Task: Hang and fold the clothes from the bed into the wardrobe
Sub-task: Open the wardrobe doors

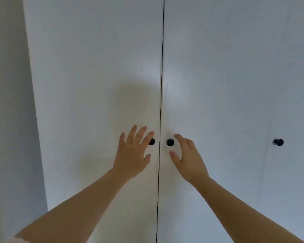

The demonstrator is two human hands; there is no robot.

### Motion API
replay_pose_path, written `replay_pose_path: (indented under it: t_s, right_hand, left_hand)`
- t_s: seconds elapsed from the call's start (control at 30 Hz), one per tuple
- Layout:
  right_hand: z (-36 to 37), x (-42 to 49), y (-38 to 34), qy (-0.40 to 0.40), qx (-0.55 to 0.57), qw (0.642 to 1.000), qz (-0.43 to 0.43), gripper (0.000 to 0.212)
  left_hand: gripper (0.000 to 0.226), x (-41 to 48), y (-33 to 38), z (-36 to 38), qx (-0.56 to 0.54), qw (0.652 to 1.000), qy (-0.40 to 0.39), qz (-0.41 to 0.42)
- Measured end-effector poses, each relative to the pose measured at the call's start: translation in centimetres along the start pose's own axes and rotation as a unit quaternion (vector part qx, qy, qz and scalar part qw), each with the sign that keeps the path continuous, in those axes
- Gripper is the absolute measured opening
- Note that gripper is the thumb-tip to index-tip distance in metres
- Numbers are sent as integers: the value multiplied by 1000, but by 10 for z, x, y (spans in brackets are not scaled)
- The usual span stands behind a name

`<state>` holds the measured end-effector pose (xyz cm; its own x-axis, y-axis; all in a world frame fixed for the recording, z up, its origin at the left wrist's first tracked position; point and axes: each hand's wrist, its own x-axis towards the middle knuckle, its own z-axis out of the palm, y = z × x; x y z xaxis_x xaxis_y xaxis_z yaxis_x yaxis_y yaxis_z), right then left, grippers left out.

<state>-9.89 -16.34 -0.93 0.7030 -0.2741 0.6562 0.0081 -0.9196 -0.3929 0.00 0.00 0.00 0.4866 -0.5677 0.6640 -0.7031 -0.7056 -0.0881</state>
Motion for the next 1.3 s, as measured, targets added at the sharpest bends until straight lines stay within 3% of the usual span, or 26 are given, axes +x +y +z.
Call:
replay_pose_path:
  t_s: [0.27,0.47,0.57,0.7,0.77,0.87,1.0,1.13,1.3]
  right_hand:
    - [30,40,9,-3,57,998,36,43]
    - [48,49,3,50,41,994,90,7]
    - [50,50,-1,62,73,990,99,5]
    - [40,46,-8,72,160,973,148,3]
    - [35,41,-10,77,191,964,170,2]
    - [27,22,-14,100,214,956,174,5]
    - [1,-14,-23,143,173,960,167,14]
    - [-43,-60,-24,172,157,960,155,16]
    - [-113,-121,-7,190,228,941,163,15]
  left_hand:
    - [79,23,-8,35,5,998,-60,19]
    - [92,17,-3,44,2,995,-98,3]
    - [93,17,-4,43,-10,995,-100,10]
    - [86,16,-4,34,-58,989,-133,11]
    - [71,12,0,25,-150,984,-96,15]
    - [47,-3,20,12,-328,943,46,-24]
    - [41,-15,56,-11,-573,807,-19,-145]
    - [33,-36,100,-34,-607,788,-17,-100]
    - [38,-69,172,-62,-639,768,5,-51]
